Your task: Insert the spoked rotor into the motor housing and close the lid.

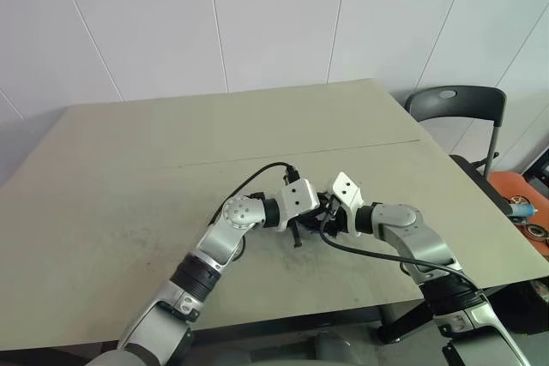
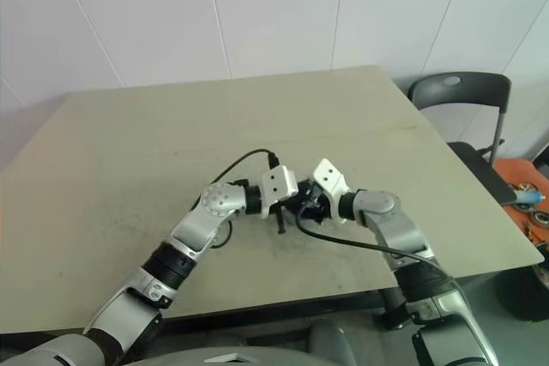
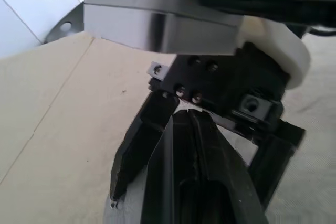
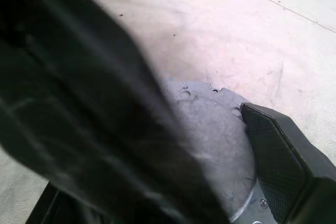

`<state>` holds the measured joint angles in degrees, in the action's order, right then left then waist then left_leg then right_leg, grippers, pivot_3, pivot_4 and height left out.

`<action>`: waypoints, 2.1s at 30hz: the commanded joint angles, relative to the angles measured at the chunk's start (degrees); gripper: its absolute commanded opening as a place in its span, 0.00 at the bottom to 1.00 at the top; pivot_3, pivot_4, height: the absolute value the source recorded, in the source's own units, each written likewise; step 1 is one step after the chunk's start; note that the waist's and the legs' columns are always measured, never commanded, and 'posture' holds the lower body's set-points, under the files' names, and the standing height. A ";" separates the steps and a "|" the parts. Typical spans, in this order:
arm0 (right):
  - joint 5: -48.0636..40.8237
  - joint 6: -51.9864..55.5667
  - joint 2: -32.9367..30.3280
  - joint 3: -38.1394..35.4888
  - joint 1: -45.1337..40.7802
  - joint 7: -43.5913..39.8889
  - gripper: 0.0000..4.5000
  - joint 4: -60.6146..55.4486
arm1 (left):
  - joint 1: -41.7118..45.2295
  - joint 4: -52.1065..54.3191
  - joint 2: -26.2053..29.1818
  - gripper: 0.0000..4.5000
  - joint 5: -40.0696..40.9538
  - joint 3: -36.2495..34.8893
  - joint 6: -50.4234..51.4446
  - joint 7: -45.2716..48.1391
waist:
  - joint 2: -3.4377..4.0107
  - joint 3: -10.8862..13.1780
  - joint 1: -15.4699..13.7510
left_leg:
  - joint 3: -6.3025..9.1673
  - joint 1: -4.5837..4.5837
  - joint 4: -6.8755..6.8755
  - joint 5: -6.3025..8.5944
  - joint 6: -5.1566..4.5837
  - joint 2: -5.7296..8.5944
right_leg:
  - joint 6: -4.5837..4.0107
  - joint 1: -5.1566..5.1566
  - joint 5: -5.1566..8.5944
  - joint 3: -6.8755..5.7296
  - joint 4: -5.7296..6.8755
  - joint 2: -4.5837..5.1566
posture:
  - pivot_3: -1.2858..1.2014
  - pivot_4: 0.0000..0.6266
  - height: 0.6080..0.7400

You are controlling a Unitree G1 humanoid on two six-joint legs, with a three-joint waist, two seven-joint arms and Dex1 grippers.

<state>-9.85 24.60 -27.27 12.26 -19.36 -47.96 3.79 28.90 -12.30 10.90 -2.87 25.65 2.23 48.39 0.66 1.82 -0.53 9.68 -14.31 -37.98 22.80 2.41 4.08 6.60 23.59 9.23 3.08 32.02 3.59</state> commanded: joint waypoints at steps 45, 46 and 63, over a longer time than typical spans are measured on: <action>0.94 1.40 0.15 -0.55 1.60 2.44 0.68 -0.93 | 14.43 -31.76 1.18 0.00 -0.67 -5.24 -12.44 16.24 | -0.37 0.16 -0.12 | 0.01 -0.16 0.01 0.02 -0.03 0.02 | 0.04 0.42 -0.01 0.02 0.05 0.03 | 0.52 0.00 1.00; 0.94 1.37 0.18 -0.56 1.62 2.51 0.68 -0.95 | 14.36 -32.02 1.49 0.00 -1.51 -4.71 -12.45 15.87 | -0.38 0.16 -0.14 | 0.00 -0.16 0.01 0.02 -0.03 0.02 | 0.03 0.40 -0.01 0.02 0.05 0.03 | 0.52 0.00 1.00; -1.69 3.44 0.50 -2.00 1.77 1.53 0.99 -2.81 | 11.69 -29.43 2.02 0.00 -1.58 -4.40 -9.74 14.79 | -0.37 0.15 -0.13 | 0.09 0.05 0.01 0.03 -0.05 0.01 | 0.07 -0.05 0.02 -0.03 0.00 0.03 | 0.52 0.00 1.00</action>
<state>-11.01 27.26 -26.96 10.72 -17.64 -46.33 1.21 42.10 -41.10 12.37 -3.37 20.30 -9.11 62.26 0.29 1.97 -0.66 9.77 -14.26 -37.96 22.83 2.37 4.09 6.67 23.55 9.26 3.04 32.02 3.63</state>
